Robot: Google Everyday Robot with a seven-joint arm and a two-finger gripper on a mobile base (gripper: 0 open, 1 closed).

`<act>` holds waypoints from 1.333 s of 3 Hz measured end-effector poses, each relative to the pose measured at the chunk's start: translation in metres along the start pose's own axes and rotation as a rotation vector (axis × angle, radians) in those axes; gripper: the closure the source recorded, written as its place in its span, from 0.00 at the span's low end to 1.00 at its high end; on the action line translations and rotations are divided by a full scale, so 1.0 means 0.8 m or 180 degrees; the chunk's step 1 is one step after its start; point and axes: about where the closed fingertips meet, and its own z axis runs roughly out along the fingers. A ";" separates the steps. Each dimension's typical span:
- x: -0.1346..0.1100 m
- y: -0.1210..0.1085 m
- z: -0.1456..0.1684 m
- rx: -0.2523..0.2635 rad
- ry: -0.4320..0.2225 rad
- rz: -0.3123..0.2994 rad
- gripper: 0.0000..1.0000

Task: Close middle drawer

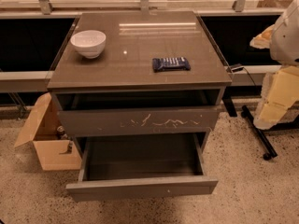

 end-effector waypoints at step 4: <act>-0.005 0.102 0.184 -0.0828 -0.0524 -0.0178 0.00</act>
Offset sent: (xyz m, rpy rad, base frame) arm -0.0070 0.0060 -0.0827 0.1012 0.0783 0.0698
